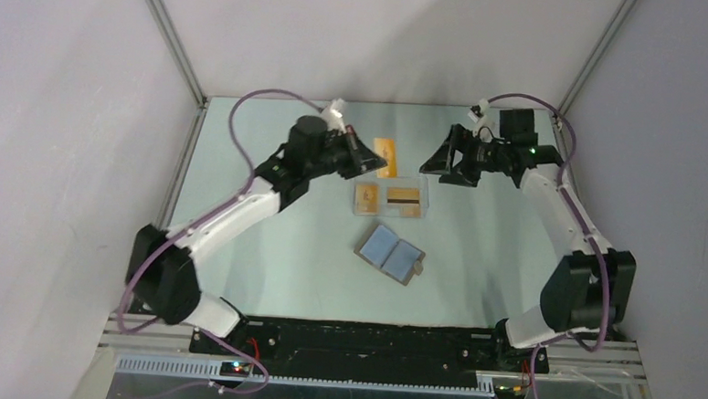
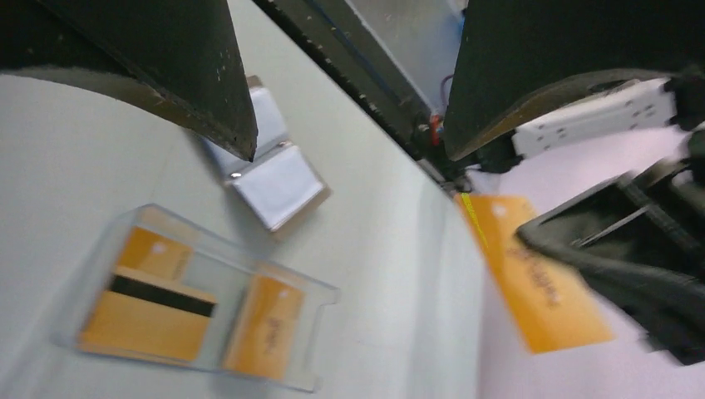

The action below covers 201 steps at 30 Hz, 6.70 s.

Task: Put the credit cards into the card holder
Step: Pick up the credit card from the storage box, then insert the credit card into the card slot.

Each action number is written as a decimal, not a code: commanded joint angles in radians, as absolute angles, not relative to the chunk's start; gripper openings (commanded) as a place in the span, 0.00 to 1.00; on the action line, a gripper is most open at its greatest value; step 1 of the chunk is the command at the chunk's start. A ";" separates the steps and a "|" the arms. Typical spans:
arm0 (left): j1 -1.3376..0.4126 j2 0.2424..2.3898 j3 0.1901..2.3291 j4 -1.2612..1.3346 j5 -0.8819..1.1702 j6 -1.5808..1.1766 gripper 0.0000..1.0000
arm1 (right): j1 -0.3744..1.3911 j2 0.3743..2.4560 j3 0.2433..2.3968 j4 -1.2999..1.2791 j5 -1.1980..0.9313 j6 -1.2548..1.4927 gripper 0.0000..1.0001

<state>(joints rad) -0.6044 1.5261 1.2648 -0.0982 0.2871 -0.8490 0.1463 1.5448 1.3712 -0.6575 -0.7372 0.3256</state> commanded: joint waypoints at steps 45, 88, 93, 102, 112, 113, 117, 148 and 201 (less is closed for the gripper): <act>-0.594 1.142 0.719 0.687 0.563 -1.231 0.01 | 0.424 1.438 1.135 0.474 -1.189 1.277 0.00; -0.710 1.639 0.843 -0.137 0.206 -0.872 0.56 | 0.386 1.362 0.598 0.069 -0.705 0.832 0.00; -0.742 1.645 0.845 -0.137 0.215 -0.917 0.45 | 0.312 1.401 0.607 -0.004 -0.773 0.739 0.00; -0.814 1.602 0.808 -0.138 0.189 -1.030 0.23 | 0.253 1.429 0.617 -0.145 -0.777 0.571 0.00; -0.845 1.605 0.773 -0.137 0.183 -1.022 0.05 | 0.252 1.540 0.623 -0.086 -0.846 0.465 0.00; -0.845 1.604 0.770 -0.137 0.182 -1.020 0.04 | 0.253 1.559 0.628 -0.087 -0.850 0.455 0.00; -0.846 1.600 0.769 -0.137 0.180 -1.024 0.00 | 0.252 1.601 0.672 -0.157 -0.840 0.409 0.00; -0.846 1.616 0.766 -0.135 0.206 -1.020 0.00 | 0.244 1.678 0.698 -0.242 -0.852 0.338 0.00; -0.848 1.632 0.769 -0.125 0.229 -1.002 0.00 | 0.264 1.686 0.759 -0.357 -0.840 0.281 0.00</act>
